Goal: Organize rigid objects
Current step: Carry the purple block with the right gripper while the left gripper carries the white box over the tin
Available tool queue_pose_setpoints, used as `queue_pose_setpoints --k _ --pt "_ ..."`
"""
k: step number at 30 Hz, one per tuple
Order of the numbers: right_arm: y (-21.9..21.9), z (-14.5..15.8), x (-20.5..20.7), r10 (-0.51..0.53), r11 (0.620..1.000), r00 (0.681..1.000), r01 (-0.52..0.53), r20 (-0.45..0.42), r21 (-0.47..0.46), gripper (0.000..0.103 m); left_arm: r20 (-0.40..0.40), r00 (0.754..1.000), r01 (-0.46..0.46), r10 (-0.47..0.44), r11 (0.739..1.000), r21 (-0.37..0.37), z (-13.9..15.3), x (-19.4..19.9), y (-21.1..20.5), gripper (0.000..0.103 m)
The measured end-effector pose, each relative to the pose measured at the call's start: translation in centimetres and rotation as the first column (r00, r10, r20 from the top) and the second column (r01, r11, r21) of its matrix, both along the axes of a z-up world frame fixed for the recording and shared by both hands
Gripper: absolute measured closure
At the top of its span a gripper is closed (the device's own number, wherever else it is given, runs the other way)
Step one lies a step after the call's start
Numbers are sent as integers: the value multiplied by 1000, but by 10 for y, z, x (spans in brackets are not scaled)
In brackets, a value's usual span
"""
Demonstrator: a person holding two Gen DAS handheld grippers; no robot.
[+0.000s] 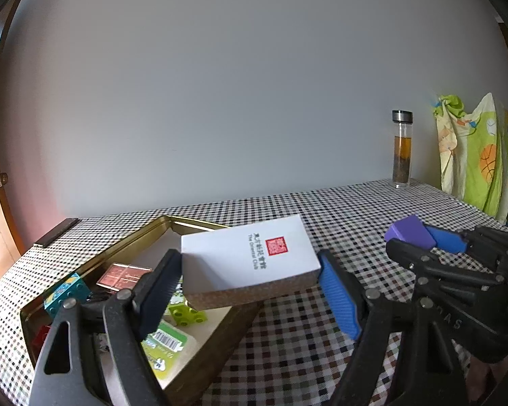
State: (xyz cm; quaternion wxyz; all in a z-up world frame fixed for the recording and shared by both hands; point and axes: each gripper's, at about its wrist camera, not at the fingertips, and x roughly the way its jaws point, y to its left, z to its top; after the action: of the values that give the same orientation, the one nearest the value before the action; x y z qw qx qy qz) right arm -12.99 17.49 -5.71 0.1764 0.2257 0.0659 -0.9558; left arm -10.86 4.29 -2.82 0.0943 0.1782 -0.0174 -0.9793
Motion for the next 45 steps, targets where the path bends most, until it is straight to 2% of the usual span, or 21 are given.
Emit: queue_pose_setpoints --k 15,27,45 --pt "-12 1 8 31 999 999 -31 -9 -15 60 -14 1000 -26 26 1000 -10 -1 13 -10 22" --pt "-30 3 12 84 996 996 -85 -34 -21 60 -32 998 -49 50 999 10 10 30 -30 22" --pt "-46 4 17 128 991 991 -130 -48 -33 60 -44 995 -89 90 996 16 10 43 -47 22"
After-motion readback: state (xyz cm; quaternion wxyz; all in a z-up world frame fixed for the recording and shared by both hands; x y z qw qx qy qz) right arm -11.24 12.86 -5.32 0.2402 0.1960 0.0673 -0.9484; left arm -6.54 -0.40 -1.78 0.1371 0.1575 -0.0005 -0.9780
